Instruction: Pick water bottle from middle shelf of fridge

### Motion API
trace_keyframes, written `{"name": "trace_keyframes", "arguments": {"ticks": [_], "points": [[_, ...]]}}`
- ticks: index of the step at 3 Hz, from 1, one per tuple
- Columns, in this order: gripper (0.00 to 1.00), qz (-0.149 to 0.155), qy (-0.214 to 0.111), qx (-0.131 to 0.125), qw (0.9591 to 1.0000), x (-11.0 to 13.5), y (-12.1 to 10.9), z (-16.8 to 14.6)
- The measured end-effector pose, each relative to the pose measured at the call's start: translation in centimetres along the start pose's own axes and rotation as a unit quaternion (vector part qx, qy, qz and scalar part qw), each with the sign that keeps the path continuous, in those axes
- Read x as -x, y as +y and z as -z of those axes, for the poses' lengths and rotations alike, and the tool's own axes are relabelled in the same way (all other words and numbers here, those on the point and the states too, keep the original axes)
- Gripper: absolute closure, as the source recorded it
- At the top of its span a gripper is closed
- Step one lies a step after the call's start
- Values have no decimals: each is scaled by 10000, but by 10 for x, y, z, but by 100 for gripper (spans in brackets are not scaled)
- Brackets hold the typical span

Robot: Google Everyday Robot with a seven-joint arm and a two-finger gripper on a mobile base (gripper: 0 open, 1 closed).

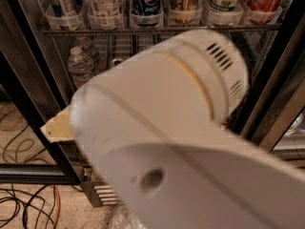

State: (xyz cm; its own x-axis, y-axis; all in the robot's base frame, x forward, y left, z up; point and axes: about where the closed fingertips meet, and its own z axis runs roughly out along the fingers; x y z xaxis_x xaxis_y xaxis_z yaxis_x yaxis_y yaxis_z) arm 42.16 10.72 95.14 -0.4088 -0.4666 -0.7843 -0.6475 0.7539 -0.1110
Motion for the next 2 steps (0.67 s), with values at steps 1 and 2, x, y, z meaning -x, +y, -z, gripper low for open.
{"name": "trace_keyframes", "arguments": {"ticks": [1,2], "points": [[0,-172,-298,-130,9993,6,39,-17],[0,-172,-298,-130,9993,6,39,-17]]}}
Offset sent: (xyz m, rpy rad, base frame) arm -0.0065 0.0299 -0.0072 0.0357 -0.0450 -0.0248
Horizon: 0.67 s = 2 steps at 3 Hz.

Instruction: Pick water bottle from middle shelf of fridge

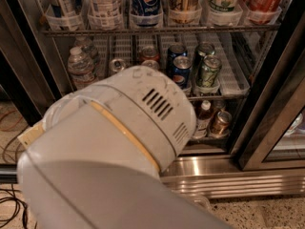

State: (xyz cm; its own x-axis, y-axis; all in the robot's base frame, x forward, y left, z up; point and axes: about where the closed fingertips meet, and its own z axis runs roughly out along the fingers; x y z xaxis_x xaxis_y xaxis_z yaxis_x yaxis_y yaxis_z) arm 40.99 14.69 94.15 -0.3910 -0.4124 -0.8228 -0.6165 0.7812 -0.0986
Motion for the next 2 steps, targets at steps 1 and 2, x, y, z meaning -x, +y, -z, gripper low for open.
{"name": "trace_keyframes", "arguments": {"ticks": [1,2], "points": [[0,-2,-1,-1,10000,0,0,0],[0,-2,-1,-1,10000,0,0,0]]}}
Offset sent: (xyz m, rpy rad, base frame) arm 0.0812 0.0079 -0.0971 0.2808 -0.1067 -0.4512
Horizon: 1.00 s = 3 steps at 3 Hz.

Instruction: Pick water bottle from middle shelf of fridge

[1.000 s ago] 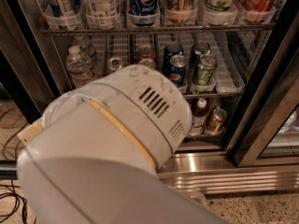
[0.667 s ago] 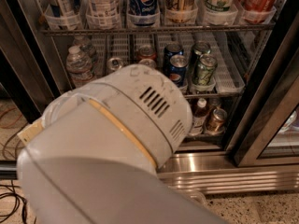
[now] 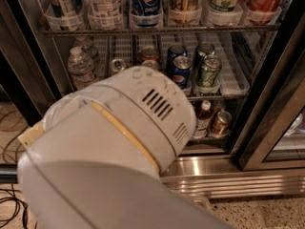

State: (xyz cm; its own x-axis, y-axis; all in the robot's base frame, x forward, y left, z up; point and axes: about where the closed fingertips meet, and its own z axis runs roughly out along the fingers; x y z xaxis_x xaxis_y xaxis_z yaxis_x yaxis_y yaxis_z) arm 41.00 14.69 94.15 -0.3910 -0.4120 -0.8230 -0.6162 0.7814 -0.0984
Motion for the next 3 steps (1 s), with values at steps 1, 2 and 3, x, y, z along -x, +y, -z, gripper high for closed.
{"name": "trace_keyframes", "arguments": {"ticks": [1,2,3], "points": [[0,0,0,0,10000,0,0,0],[0,0,0,0,10000,0,0,0],[0,0,0,0,10000,0,0,0]]}}
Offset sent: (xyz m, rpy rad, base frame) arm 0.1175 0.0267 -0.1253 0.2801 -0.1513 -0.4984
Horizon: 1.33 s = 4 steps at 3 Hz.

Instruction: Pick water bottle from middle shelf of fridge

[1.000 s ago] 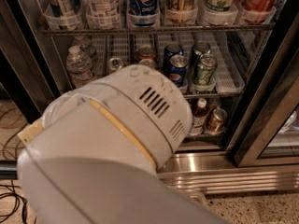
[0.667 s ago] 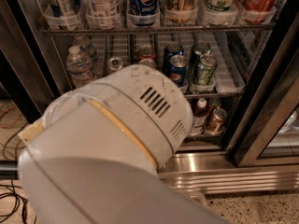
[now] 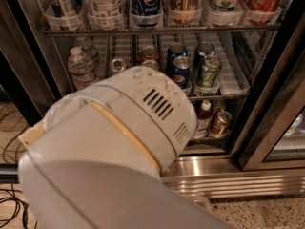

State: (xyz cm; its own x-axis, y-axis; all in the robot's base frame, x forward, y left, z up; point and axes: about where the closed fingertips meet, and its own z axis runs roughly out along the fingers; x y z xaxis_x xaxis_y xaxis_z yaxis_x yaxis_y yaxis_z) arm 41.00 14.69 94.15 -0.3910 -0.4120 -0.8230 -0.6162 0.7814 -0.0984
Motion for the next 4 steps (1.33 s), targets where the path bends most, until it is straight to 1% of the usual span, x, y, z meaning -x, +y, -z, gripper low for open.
{"name": "trace_keyframes", "arguments": {"ticks": [4], "points": [[0,-1,0,0,10000,0,0,0]]}}
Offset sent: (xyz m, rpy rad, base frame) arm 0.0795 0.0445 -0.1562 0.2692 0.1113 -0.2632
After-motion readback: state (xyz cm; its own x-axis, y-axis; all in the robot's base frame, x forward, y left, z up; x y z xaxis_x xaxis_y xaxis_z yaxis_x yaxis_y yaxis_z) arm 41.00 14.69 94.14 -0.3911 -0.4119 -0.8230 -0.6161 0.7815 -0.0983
